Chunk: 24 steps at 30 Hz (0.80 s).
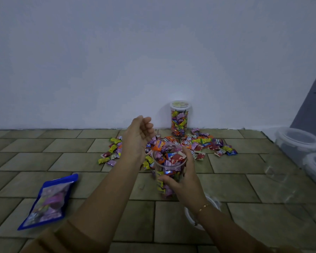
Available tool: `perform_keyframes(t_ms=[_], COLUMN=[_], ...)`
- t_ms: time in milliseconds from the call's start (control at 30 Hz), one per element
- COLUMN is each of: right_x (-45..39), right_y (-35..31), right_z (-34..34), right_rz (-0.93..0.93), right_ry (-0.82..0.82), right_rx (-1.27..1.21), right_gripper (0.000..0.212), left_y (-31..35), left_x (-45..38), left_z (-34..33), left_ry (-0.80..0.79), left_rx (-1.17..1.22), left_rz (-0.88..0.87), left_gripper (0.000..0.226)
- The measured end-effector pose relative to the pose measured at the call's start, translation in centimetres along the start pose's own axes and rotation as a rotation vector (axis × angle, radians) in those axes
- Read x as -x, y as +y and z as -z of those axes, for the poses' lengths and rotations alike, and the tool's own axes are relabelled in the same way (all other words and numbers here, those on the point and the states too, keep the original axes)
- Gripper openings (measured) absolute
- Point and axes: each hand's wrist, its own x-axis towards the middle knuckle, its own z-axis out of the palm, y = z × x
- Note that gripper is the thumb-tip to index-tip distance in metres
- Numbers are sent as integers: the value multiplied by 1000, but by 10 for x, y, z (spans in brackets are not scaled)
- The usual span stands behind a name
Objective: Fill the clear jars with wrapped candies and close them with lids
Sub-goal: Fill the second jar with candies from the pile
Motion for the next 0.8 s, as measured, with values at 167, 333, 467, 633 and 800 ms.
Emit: perform_keyframes(t_ms=[167, 333, 467, 633, 800], right_x=[-6, -10, -11, -12, -13], right_y=[5, 9, 13, 13, 13], right_z=[7, 7, 6, 5, 6], right_rz=[-26, -9, -5, -4, -5], right_ry=[25, 51, 55, 67, 69], right_rx=[12, 58, 50, 60, 45], right_gripper=[94, 96, 99, 108, 102], left_y=[-12, -66, -101, -113, -119], left_x=[-16, -29, -28, -27, -20], left_z=[29, 71, 90, 95, 95], left_ry=[236, 103, -149, -365, -283], left_rx=[-307, -1024, -1652, -1863, -1878], left_rz=[39, 52, 4, 7, -212], left_gripper=[22, 19, 73, 86, 59])
